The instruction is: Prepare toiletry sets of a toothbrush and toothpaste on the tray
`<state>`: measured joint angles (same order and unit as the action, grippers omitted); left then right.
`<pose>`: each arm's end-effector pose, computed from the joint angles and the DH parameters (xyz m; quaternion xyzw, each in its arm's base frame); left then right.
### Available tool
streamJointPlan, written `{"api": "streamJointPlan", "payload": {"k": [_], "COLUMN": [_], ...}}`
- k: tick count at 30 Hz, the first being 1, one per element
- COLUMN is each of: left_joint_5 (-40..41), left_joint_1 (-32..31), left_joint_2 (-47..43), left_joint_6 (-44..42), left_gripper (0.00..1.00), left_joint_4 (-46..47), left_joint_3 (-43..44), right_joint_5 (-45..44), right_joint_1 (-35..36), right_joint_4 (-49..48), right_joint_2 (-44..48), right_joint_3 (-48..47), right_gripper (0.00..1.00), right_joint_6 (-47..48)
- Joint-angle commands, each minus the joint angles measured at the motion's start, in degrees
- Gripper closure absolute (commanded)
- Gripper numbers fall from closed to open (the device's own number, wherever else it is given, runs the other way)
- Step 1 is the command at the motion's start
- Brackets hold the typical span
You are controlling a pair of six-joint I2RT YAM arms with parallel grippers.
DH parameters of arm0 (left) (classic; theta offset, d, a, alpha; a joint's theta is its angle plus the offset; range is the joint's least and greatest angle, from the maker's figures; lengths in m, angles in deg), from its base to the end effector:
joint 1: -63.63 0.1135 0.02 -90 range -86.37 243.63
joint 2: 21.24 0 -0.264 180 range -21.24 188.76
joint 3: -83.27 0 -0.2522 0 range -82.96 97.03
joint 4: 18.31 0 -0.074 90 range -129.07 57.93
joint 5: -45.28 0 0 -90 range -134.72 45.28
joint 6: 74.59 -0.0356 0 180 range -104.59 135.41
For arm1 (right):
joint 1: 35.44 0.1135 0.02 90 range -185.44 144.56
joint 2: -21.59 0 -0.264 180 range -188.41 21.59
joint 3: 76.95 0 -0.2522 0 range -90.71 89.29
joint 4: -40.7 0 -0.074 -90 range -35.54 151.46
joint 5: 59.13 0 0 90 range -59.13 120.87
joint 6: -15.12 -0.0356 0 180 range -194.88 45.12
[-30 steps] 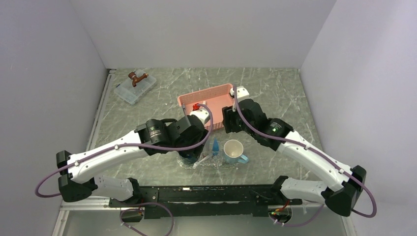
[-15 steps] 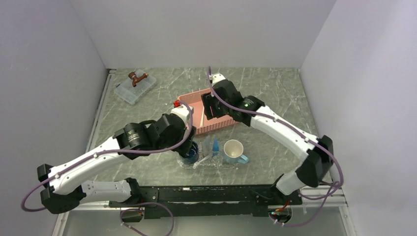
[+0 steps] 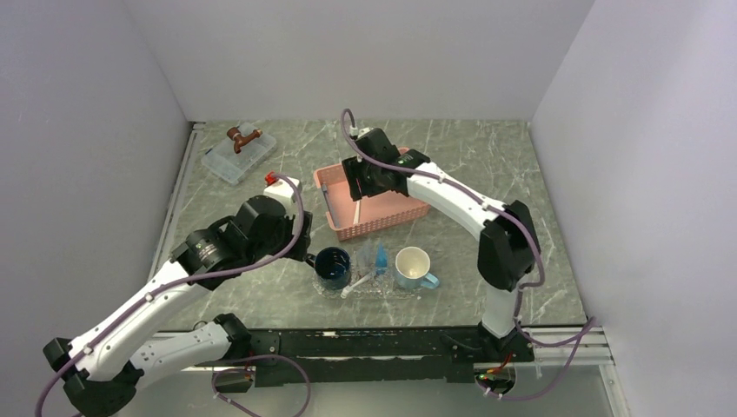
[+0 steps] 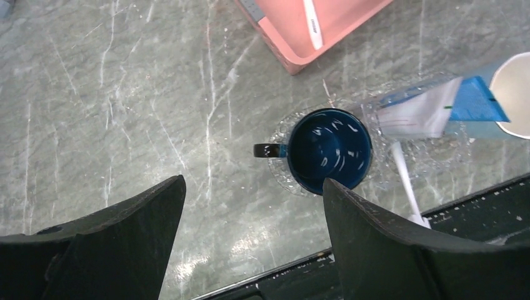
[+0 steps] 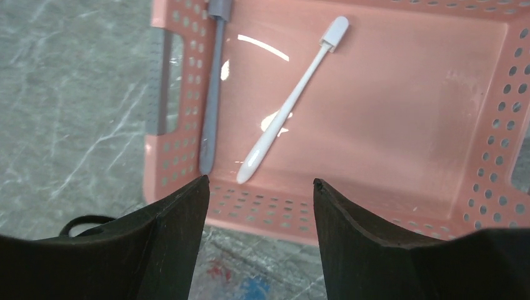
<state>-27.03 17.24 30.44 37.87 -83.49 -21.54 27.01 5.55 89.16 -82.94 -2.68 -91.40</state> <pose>0.1238 -0.1143 0.3495 0.1253 0.8950 -0.1130 0.4130 0.3131 0.2689 0.2939 -0.1852 0.9122 0.1477 0.3344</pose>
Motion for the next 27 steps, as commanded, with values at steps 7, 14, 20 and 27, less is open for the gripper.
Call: {"api": "streamJointPlan", "payload": {"k": [7, 14, 20, 27], "left_joint_5": [-1.9, -3.3, -4.1, -5.8], "left_joint_1": [6.3, 9.2, 10.0, 11.0], "left_joint_2": [-3.6, -5.3, -5.5, -5.0], "left_joint_6": [-4.5, -5.2, -5.5, -6.0], "left_gripper": [0.14, 0.14, 0.14, 0.14], "left_joint_4": [8.6, 9.2, 9.1, 9.1], "left_joint_3": [-7.6, -9.8, -10.6, -10.5], "right_joint_5": [-0.2, 0.1, 1.7, 0.7], "right_joint_1": [-3.2, -3.9, -3.9, -3.9], "right_joint_4": [2.6, 2.9, 2.6, 4.5], "right_joint_2": [-11.1, -18.7, -23.3, -27.6], "right_joint_3": [-8.9, -13.2, -16.6, -20.4], "right_gripper": [0.39, 0.46, 0.50, 0.52], "right_joint_6": [0.8, 0.3, -1.8, -3.1]}}
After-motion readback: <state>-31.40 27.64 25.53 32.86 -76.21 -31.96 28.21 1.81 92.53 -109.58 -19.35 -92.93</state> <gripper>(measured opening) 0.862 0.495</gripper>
